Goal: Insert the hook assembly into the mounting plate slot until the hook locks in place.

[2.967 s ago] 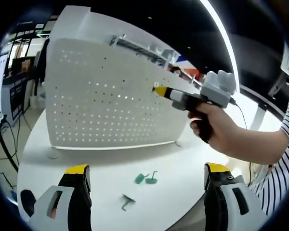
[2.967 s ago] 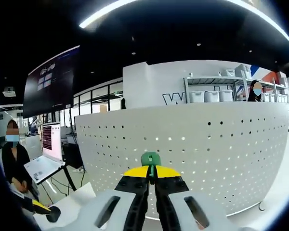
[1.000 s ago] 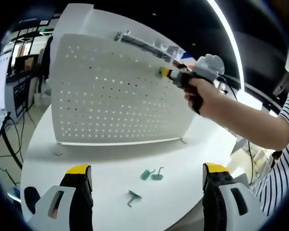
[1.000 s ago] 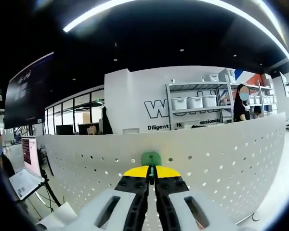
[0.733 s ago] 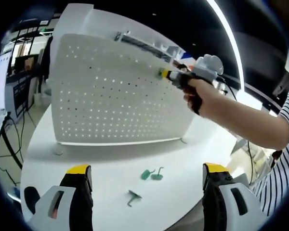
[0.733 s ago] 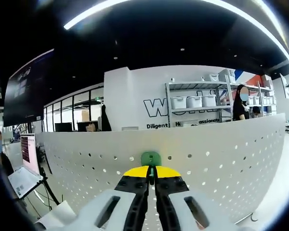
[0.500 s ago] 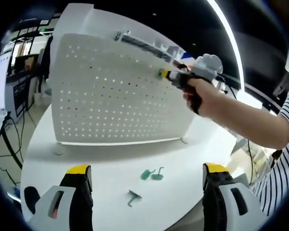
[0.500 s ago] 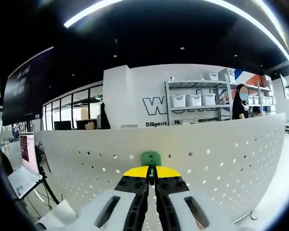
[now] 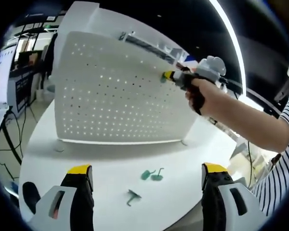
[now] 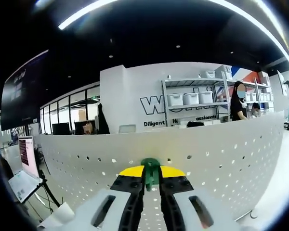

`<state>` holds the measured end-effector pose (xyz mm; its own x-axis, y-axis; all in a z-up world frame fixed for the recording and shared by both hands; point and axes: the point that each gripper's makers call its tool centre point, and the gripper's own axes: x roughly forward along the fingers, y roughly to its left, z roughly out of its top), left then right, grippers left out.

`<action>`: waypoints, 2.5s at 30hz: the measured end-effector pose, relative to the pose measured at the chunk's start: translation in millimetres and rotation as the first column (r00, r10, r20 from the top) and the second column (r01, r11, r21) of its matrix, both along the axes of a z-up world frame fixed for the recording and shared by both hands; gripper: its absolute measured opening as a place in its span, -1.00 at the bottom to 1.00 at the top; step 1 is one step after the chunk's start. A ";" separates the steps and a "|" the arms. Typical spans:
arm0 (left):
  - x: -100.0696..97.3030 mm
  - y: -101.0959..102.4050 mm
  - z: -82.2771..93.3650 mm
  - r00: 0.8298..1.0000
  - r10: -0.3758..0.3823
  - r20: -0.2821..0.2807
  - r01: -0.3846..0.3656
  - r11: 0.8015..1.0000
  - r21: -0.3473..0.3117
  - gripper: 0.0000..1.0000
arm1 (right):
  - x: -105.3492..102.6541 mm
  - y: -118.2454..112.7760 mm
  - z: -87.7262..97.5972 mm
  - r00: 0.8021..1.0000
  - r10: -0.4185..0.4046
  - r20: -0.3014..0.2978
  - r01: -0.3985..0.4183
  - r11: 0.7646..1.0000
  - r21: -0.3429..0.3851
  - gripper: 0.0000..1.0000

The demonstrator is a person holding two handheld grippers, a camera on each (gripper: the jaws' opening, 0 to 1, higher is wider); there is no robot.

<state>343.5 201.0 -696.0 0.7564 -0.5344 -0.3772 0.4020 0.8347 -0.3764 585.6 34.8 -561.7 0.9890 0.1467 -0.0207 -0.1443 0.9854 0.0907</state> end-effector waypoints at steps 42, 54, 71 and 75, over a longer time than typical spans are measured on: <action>-15.4 -13.7 -9.8 0.999 -0.037 -0.029 0.038 0.999 0.032 0.95 | -104.6 -96.7 -87.8 0.984 0.050 -0.173 -0.063 0.995 -0.075 0.20; -19.6 -20.2 -13.4 0.998 -0.045 -0.045 0.047 0.998 0.035 0.96 | -168.3 -135.5 -150.9 0.938 0.064 -0.339 -0.109 0.988 -0.114 0.28; -28.1 -27.4 -24.9 0.994 -0.069 -0.084 0.073 0.996 0.048 1.00 | -249.0 -172.7 -202.8 0.863 0.058 -0.502 -0.151 0.978 -0.145 0.26; -31.4 -26.3 -28.1 0.993 -0.072 -0.096 0.077 0.995 0.057 1.00 | -261.6 -170.9 -207.3 0.846 0.084 -0.527 -0.173 0.977 -0.122 0.23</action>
